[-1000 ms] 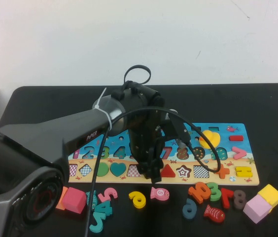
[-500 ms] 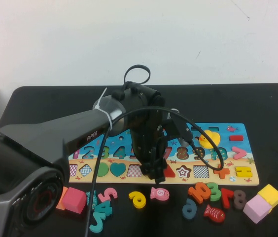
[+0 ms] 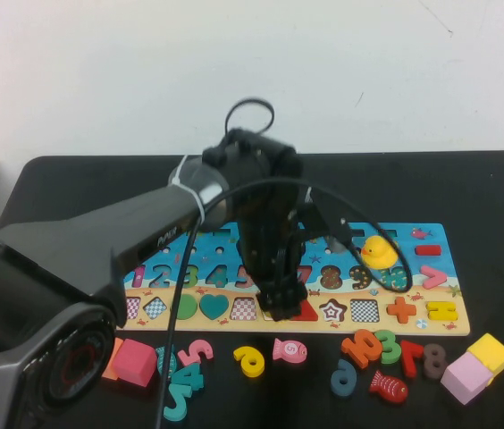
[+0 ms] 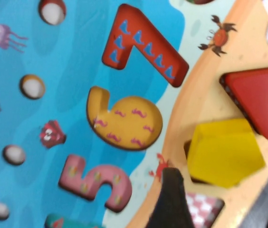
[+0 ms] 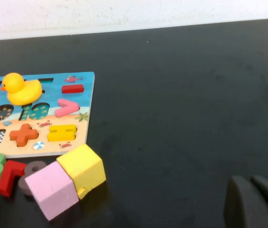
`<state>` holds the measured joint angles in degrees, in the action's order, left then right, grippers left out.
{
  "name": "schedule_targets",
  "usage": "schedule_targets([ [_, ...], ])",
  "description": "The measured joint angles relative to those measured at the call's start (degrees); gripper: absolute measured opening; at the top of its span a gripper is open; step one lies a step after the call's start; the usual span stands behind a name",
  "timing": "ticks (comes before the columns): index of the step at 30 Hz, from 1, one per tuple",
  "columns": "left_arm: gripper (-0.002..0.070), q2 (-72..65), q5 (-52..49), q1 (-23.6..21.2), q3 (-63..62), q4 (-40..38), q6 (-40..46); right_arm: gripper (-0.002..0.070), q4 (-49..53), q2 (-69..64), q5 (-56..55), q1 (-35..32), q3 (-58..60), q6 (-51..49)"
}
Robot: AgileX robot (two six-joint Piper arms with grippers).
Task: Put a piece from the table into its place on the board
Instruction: Place the "Pentagon" into the hole of the Pentagon
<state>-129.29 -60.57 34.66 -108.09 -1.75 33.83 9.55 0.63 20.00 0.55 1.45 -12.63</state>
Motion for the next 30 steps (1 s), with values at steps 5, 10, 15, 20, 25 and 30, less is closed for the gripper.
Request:
schedule_targets([
  [5, 0.0361, 0.0, -7.1, 0.0, -6.4, 0.5, -1.5, 0.0019, 0.0, 0.0, 0.0, 0.0, 0.0, 0.0],
  [10, 0.0083, 0.0, -6.8, 0.0, -9.4, -1.7, -2.7, 0.0019, 0.0, 0.0, 0.0, 0.0, 0.0, 0.0],
  [15, 0.0011, -1.3, -4.3, 0.0, -9.6, -5.7, -2.8, 0.0019, 0.0, 0.0, 0.0, 0.0, 0.0, 0.0],
  [20, 0.0001, -5.2, -3.4, 0.0, -9.6, -5.4, -4.7, 0.0019, 0.0, 0.0, 0.0, 0.0, 0.0, 0.0],
  [25, 0.0, -6.7, -2.6, 0.0, -9.7, -3.0, -7.6, 0.0019, 0.0, 0.0, 0.0, 0.0, 0.0, 0.0],
  [30, 0.0, -6.7, -2.3, 0.0, -9.7, -1.5, -9.2, 0.0019, 0.0, 0.0, 0.0, 0.0, 0.0, 0.0],
])
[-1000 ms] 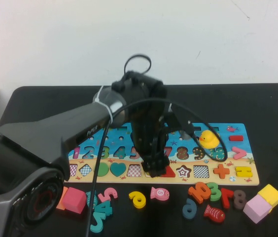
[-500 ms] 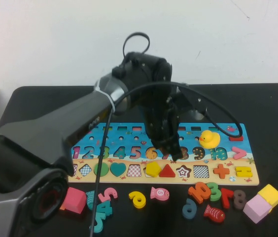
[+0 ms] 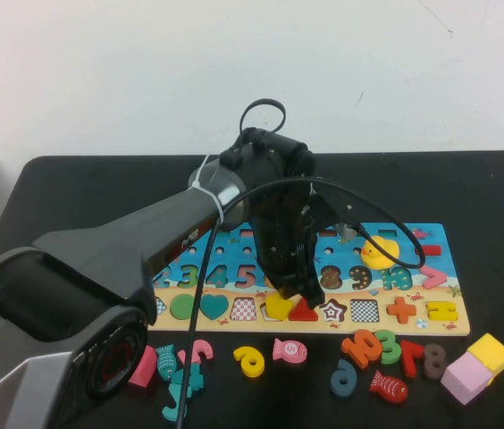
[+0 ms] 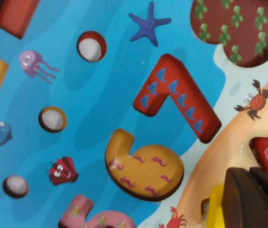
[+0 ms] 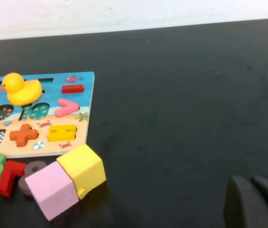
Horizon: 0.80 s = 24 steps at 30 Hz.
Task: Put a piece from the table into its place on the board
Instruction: Place the "Pentagon" into the hole of the Pentagon
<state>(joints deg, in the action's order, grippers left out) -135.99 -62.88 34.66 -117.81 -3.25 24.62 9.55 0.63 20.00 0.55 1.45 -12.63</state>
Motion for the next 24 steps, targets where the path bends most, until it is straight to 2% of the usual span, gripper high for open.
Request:
schedule_targets([
  [9, 0.0, 0.0, -0.6, 0.0, 0.0, 3.3, -2.8, 0.0019, 0.0, 0.0, 0.0, 0.0, 0.0, 0.0],
  [24, 0.0, 3.6, 1.4, 0.0, 0.0, 3.6, -2.8, 0.0019, 0.0, 0.0, 0.0, 0.0, 0.0, 0.0],
])
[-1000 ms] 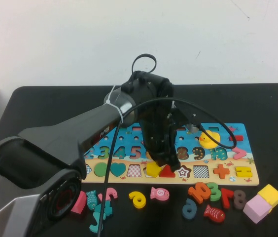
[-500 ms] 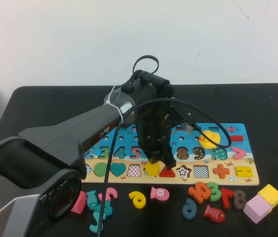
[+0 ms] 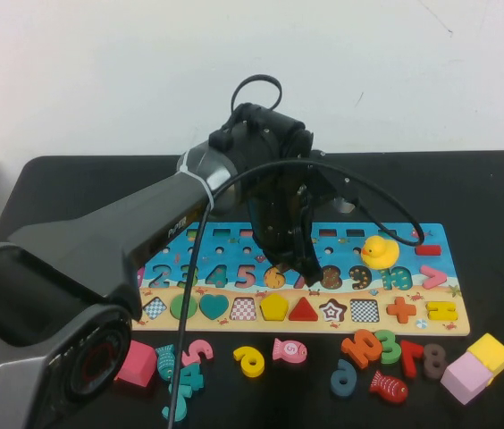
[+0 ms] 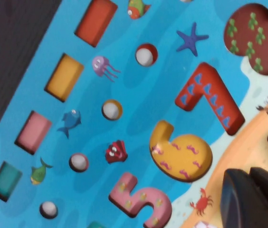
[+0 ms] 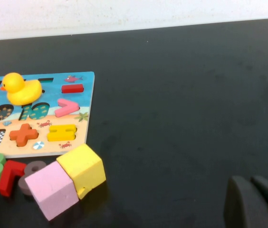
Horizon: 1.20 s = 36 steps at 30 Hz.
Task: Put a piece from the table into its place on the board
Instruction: Place the "Pentagon" into the hole of the Pentagon
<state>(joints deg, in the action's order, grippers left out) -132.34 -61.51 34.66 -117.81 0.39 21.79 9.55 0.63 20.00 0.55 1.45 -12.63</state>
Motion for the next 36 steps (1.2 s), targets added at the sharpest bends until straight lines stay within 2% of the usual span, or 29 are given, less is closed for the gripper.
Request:
schedule_targets([
  [36, 0.0, -3.2, 0.7, 0.0, 0.0, -1.0, 0.3, 0.0019, 0.0, 0.0, 0.0, 0.0, 0.0, 0.0],
])
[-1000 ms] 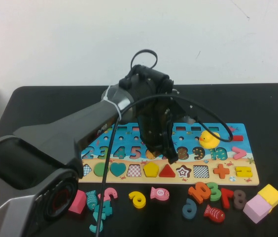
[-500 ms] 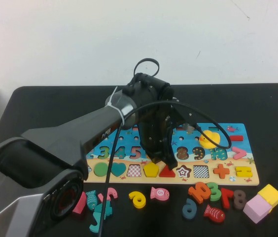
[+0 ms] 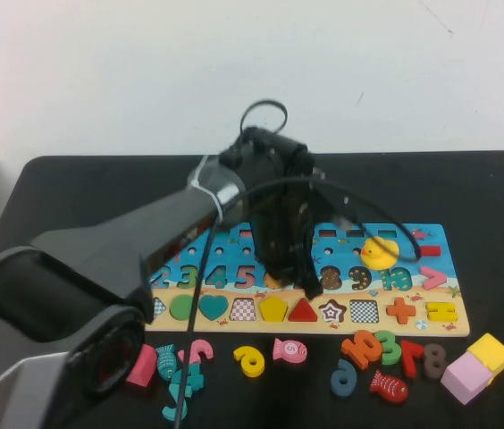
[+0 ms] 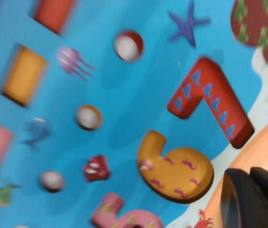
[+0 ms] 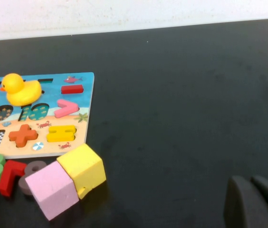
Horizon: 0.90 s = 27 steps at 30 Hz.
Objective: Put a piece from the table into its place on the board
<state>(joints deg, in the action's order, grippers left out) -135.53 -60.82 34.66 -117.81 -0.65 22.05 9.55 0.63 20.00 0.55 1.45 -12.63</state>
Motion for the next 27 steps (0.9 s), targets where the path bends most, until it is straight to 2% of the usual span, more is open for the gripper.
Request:
schedule_targets([
  [8, 0.0, 13.1, 3.2, 0.0, 0.1, 0.1, 0.4, 0.0019, 0.0, 0.0, 0.0, 0.0, 0.0, 0.0],
  [12, 0.0, 22.0, 4.7, 0.0, 4.6, -0.5, 1.2, 0.0019, 0.0, 0.0, 0.0, 0.0, 0.0, 0.0],
  [17, 0.0, 33.6, 11.1, 0.2, 18.2, -2.3, 1.5, 0.0019, 0.0, 0.0, 0.0, 0.0, 0.0, 0.0],
  [27, 0.0, 59.2, 30.8, 1.3, 55.0, -8.3, -0.2, 0.0019, 0.0, 0.0, 0.0, 0.0, 0.0, 0.0],
])
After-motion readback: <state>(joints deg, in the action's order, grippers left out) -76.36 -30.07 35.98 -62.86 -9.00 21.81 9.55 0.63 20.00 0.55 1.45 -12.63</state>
